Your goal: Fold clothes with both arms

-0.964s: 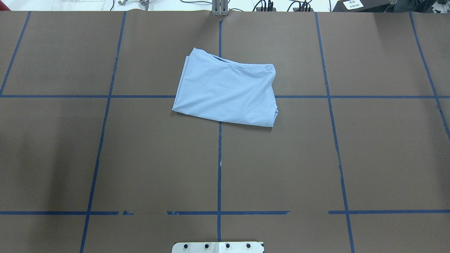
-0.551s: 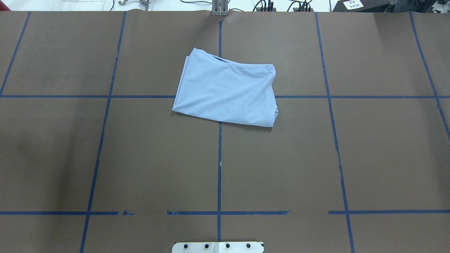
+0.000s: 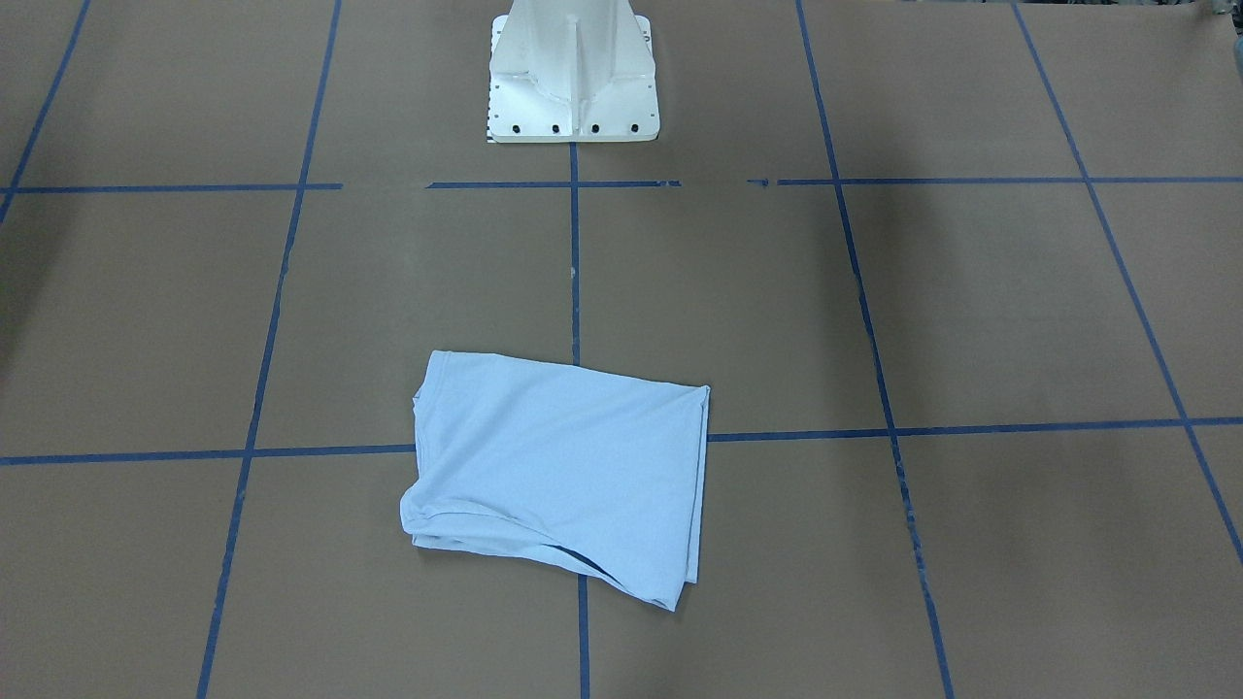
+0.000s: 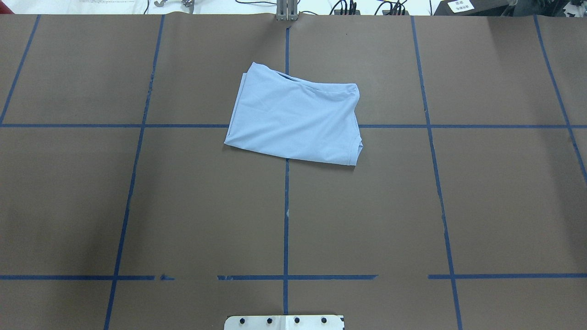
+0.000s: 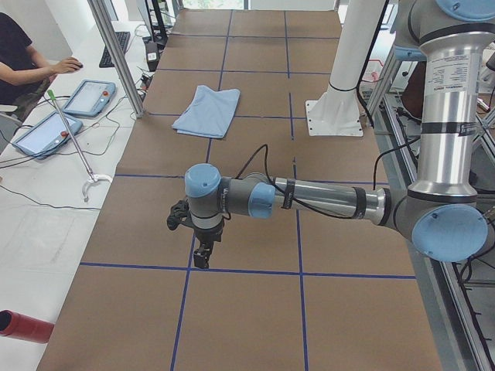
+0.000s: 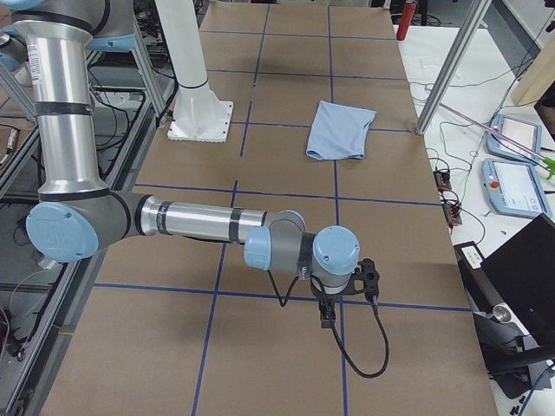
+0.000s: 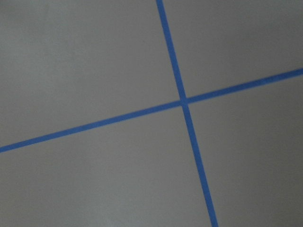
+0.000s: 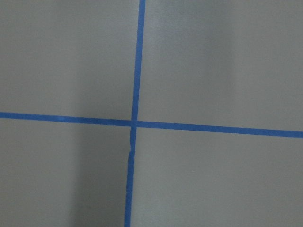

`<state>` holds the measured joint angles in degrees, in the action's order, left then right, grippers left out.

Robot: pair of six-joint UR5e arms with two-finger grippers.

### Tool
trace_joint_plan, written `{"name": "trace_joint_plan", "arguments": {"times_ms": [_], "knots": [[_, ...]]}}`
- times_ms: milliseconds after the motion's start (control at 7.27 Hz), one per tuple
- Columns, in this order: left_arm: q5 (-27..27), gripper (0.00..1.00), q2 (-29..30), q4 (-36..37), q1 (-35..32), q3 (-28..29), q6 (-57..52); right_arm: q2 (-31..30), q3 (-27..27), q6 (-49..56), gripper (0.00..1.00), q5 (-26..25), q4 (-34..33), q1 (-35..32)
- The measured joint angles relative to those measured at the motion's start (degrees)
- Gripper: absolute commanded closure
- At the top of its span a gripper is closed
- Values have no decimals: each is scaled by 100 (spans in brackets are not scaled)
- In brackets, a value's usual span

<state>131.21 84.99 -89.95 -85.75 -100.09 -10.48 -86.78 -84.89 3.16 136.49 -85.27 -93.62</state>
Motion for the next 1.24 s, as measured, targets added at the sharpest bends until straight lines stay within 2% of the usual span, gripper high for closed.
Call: {"name": "trace_joint_plan", "arguments": {"times_ms": [275, 413, 551, 964, 1239], "knots": [[137, 0, -120, 10, -112, -146, -72, -95, -5, -1089, 0, 39, 1060, 481], [126, 0, -100, 9, -188, -149, -75, -121, -63, -1279, 0, 110, 1366, 546], [117, 0, -62, 8, -284, -123, -75, -147, -244, -1361, 0, 190, 1390, 558], [98, 0, -21, 12, -357, -87, -69, -485, -1509, -1107, 0, 286, 49, 437], [-32, 0, -14, -5, -362, -50, -74, -759, -1668, -604, 0, 244, -235, 349]]}}
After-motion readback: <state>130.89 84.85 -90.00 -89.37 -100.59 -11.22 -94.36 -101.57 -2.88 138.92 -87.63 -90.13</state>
